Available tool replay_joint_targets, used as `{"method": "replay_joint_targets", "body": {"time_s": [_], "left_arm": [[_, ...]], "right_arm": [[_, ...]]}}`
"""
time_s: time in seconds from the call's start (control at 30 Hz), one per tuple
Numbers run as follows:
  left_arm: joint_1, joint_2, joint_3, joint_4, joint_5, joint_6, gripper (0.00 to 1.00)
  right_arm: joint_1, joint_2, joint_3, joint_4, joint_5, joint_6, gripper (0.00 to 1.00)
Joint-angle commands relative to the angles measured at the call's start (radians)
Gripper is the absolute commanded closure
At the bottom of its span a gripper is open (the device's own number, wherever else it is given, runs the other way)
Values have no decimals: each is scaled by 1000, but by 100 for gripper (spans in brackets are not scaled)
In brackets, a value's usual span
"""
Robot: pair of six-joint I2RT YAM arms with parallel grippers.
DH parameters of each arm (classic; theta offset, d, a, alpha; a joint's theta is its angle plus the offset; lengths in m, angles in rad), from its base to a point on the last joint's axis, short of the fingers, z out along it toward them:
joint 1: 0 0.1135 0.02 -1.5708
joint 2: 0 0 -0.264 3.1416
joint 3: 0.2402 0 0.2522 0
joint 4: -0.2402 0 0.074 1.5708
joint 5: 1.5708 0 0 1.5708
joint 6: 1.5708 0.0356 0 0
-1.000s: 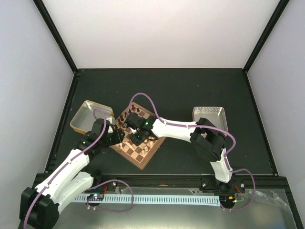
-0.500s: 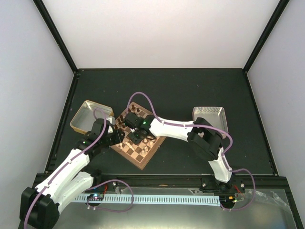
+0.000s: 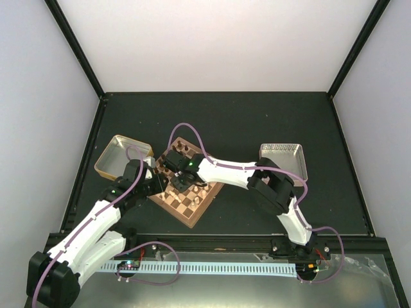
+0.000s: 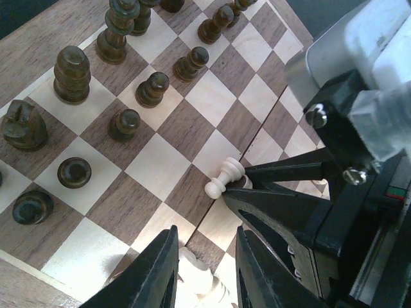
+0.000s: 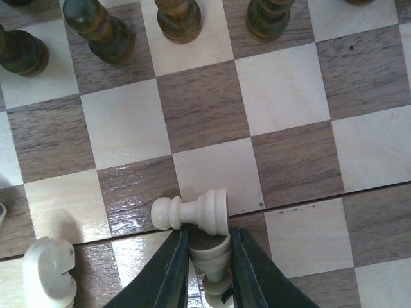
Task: Set up the chess pieces on the board
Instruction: Pick up the chess piece from the chessboard.
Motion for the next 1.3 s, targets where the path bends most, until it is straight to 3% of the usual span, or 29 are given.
{"method": "replay_joint_targets", "body": {"time_s": [0.0, 0.2, 0.47, 0.77, 0.97, 1.1, 1.27], "left_arm": [[7, -1, -2, -2, 9, -7, 73], [7, -8, -8, -1, 16, -14, 70], [9, -27, -53, 61, 53, -65, 68], [13, -88, -146, 238, 159, -188, 54], [16, -120, -182, 320, 189, -232, 51], [16, -175, -200, 364, 213, -241, 49], [16, -286, -233, 383, 194, -220, 50]], "right_arm": [[0, 56, -8, -78, 23, 17, 82], [-1, -31, -93, 29, -19, -13, 97], [-15, -179, -199, 169, -182, -32, 98], [-49, -310, -311, 296, -331, 17, 98], [-58, -332, -314, 310, -372, 50, 98], [-77, -358, -331, 355, -413, 168, 98], [-137, -406, -395, 464, -498, 507, 98]]}}
